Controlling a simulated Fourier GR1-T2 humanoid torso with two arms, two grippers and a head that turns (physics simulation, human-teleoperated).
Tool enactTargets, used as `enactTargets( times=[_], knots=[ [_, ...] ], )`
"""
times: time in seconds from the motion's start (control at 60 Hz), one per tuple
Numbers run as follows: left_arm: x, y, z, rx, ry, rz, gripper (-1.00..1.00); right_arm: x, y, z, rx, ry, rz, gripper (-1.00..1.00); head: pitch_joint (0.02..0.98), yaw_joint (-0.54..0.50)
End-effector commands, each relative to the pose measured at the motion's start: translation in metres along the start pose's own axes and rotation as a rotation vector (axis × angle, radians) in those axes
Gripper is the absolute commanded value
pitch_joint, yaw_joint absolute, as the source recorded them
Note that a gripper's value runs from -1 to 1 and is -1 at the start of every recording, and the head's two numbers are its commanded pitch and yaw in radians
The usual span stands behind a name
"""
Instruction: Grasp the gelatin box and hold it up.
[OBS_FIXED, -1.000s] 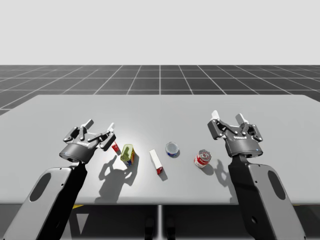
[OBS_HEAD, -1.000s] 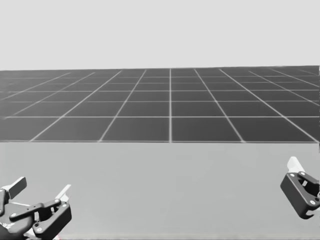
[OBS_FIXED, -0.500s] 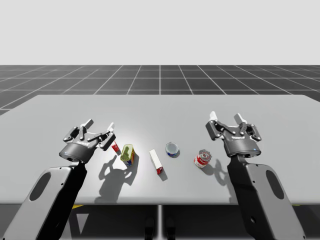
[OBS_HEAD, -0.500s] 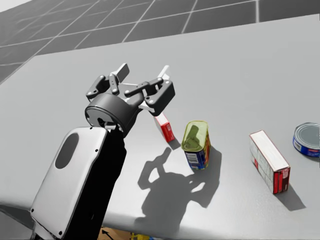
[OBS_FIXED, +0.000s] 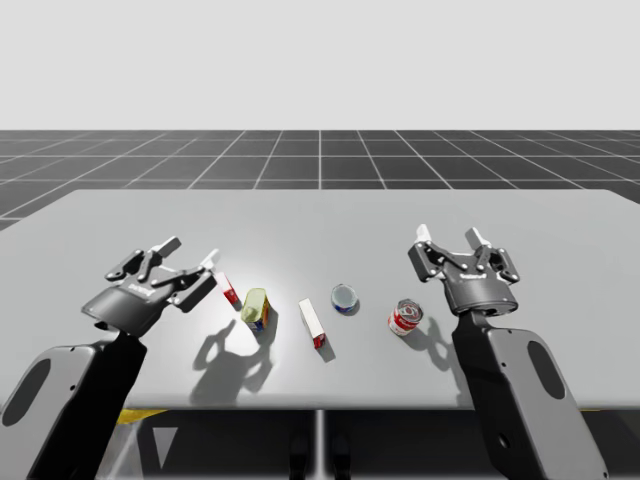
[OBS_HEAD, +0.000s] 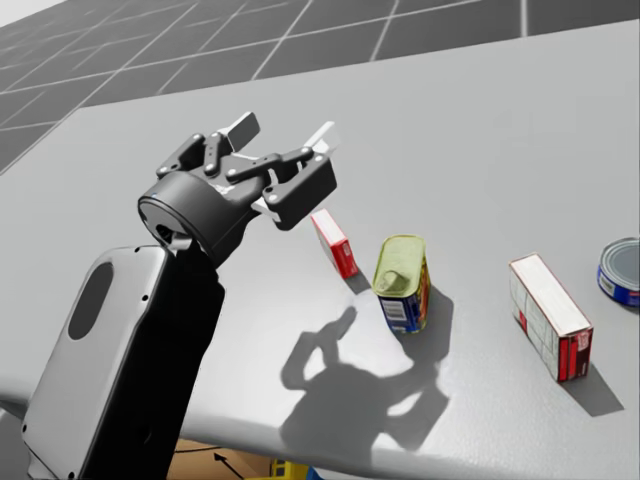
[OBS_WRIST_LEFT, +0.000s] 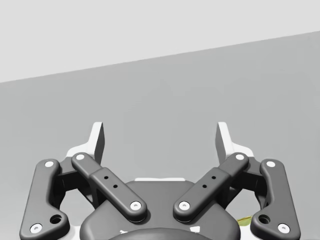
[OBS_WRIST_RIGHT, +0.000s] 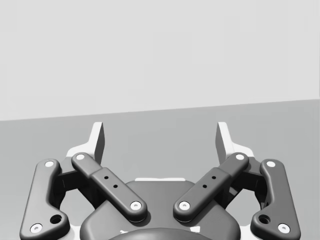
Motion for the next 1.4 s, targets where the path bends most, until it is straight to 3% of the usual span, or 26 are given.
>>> enactTargets(
  times=[0.017,0.067,0.15,0.267,0.367,0.5,0.55,0.667,1.4],
  knots=[
    [0.002,0.01,0.018,-0.139,0.052,-0.01,-1.0,-0.001,0.001,0.0,0.001,0.001,0.005,-1.0,0.796,0.4],
    [-0.001,0.014,0.021,-0.155,0.06,-0.02,-1.0,-0.001,0.001,0.0,0.001,0.002,0.004,-1.0,0.796,0.4],
    [-0.013,0.023,0.027,-0.232,0.092,0.005,-1.0,-0.001,0.001,0.0,0.001,0.0,0.005,-1.0,0.795,0.4],
    [-0.035,0.03,0.034,-0.312,0.128,-0.04,-1.0,-0.001,0.001,0.0,-0.003,-0.004,0.013,-1.0,0.795,0.4],
    [-0.049,0.036,0.036,-0.334,0.151,-0.041,-1.0,-0.001,0.001,0.0,-0.003,-0.004,0.013,-1.0,0.797,0.4],
    [-0.067,0.042,0.034,-0.335,0.192,-0.059,-1.0,-0.001,0.002,-0.001,-0.004,-0.005,0.015,-1.0,0.798,0.4],
    [-0.075,0.045,0.031,-0.339,0.209,-0.045,-1.0,-0.002,0.002,0.0,-0.004,-0.004,0.015,-1.0,0.798,0.4],
    [-0.087,0.049,0.024,-0.338,0.236,-0.054,-1.0,-0.002,0.002,0.0,-0.002,-0.005,0.015,-1.0,0.8,0.4],
    [-0.112,0.05,-0.033,-0.29,0.303,-0.06,-1.0,-0.002,0.002,0.0,-0.005,-0.007,0.016,-1.0,0.803,0.39]
  ],
)
